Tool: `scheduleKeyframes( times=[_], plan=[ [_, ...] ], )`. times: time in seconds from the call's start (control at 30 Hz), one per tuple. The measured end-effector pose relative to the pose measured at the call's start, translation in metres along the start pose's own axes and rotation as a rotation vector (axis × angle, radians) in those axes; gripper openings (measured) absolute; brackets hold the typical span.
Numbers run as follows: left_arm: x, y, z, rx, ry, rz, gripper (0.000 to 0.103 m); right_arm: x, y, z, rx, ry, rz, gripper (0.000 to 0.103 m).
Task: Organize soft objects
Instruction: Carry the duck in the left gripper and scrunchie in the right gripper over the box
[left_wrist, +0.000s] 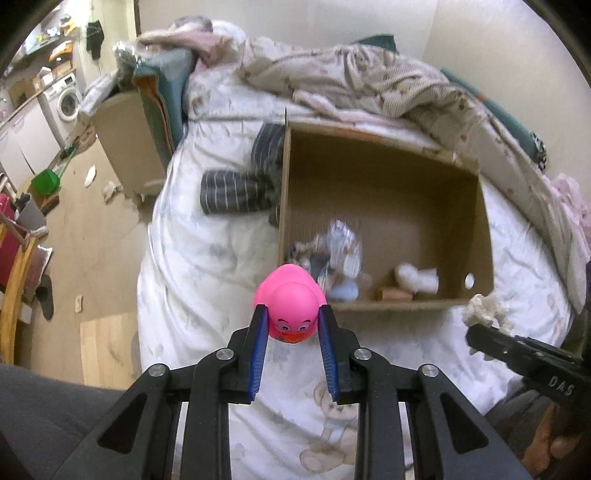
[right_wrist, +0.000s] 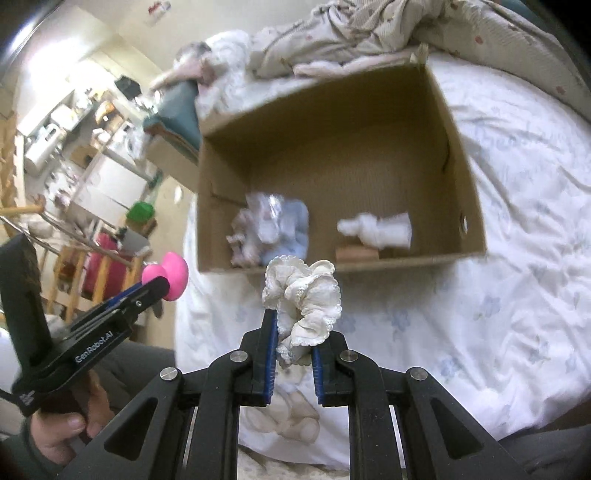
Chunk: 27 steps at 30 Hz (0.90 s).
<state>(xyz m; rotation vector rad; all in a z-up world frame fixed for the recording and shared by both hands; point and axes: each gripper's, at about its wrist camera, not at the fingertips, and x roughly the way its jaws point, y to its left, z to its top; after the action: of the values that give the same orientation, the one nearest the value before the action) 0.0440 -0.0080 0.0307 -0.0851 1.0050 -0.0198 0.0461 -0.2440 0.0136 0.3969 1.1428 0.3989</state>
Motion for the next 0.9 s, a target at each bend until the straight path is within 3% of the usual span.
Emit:
scheduleKeyframes(
  times=[0.13, 0.43, 0.9],
  plan=[
    [-0.007, 0.002, 0.02, -0.021, -0.03, -0.015, 0.024, -0.021, -0.003, 0.017, -0.003, -0.074, 0.02, 0.018],
    [0.004, -0.004, 0.063, -0.004, -0.057, -0.015, 0.024, -0.043, -0.017, 0.059, -0.045, -0.194, -0.039, 0.018],
    [0.061, -0.063, 0.065, 0.094, 0.034, -0.082, 0.025, 0.006, -0.057, 0.065, 0.068, -0.099, -0.073, 0.018]
  ],
)
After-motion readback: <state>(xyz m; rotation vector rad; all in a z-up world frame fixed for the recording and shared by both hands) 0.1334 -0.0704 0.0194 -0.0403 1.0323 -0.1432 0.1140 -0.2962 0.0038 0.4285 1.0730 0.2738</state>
